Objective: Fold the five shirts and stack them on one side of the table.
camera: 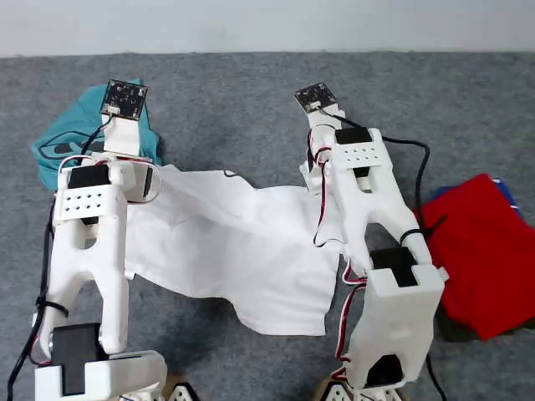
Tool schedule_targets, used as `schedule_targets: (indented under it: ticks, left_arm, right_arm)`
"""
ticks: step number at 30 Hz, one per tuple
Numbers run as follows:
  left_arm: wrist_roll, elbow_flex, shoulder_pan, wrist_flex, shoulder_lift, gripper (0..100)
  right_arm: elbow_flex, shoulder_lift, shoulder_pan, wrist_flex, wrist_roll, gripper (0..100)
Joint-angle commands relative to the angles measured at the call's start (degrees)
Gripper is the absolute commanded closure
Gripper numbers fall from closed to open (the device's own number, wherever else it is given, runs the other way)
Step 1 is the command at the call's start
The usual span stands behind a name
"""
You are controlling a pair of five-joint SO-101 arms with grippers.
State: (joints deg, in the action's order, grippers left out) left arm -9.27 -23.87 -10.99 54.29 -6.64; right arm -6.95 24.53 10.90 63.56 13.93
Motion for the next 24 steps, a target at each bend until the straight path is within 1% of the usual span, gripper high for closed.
schedule_targets:
  ticks: [1,6,12,17,18,23,24]
  left_arm:
    - [0.62,0.22,-0.18,-0.18,-0.35,99]
    - [0.62,0.22,-0.18,-0.18,-0.35,99]
    - [0.62,0.22,-0.18,-0.18,-0.35,99]
    - [0.62,0.22,-0.18,-0.18,-0.26,99]
    - [0.62,0.22,-0.18,-0.18,-0.26,99]
    - [0.62,0.13,-0.09,-0.18,-0.26,99]
    - [0.62,0.13,-0.09,-0.18,-0.26,99]
  right_arm:
    - [-2.02,-0.31,1.89,-0.22,-0.53,83.8]
    - [-2.02,0.84,2.77,-2.59,-0.53,84.4]
    - [-2.37,6.46,2.51,-6.55,-0.53,84.4]
    - [-2.37,7.08,2.51,-8.13,-0.53,84.7]
    - [-2.46,6.99,2.51,-8.22,-0.53,85.9]
    - [-4.13,6.99,2.15,-8.13,-0.44,99.1]
    - [-4.75,6.99,1.98,-7.96,-0.44,98.9]
